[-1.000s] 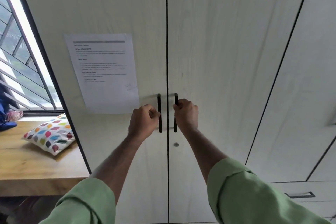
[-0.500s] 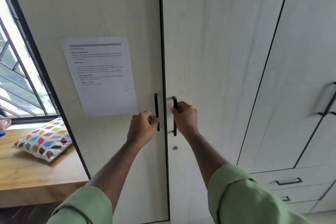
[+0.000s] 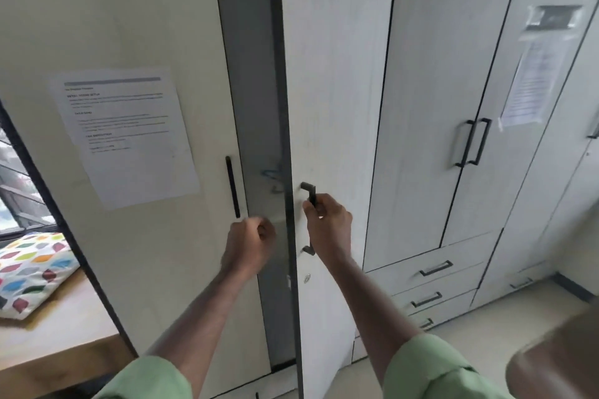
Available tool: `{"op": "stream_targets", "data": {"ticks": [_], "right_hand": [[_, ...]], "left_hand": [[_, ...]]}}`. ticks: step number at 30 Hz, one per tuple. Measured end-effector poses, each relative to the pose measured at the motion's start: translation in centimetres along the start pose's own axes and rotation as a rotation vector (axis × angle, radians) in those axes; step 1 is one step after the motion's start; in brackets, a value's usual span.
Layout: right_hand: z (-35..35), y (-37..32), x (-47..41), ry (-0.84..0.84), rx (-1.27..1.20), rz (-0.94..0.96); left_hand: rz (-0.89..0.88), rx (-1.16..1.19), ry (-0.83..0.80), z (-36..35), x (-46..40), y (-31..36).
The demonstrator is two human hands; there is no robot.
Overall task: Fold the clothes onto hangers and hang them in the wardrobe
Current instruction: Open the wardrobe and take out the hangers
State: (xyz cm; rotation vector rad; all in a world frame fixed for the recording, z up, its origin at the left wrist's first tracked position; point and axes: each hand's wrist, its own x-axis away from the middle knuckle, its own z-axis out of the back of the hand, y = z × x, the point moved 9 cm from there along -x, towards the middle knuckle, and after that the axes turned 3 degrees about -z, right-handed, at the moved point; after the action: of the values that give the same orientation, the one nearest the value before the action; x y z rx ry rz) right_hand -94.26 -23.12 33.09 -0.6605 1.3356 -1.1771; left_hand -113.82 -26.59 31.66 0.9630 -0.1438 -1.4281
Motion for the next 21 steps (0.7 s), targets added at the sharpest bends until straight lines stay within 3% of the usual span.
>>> {"op": "stream_targets", "data": {"ticks": [5,8,13,16,21], "right_hand": [[5.2,-0.1,2.4,0.033,0.206,0.044],[9.0,0.8,2.8,0.138,0.296,0.100],[14.5,0.1,3.5,0.297,0.701,0.440],[17.3,-0.8,2.7,0.293,0.862,0.658],[21.4,-0.8,0.8,0.345,1.133,0.948]], "left_hand": [[-0.097,0.069,-0.024,-2.8,1.5,4.2],[-0.166,0.088,-0.029,-4.5,2.1,7.1],[-0.179,-0.005,-0.028,-7.7,1.2,9.6],[-0.141,-0.080,-0.050,-10.3,-0.3,11.6],[-0.155,-0.011,-0.094,-15.8,-1.2,17.7]]}}
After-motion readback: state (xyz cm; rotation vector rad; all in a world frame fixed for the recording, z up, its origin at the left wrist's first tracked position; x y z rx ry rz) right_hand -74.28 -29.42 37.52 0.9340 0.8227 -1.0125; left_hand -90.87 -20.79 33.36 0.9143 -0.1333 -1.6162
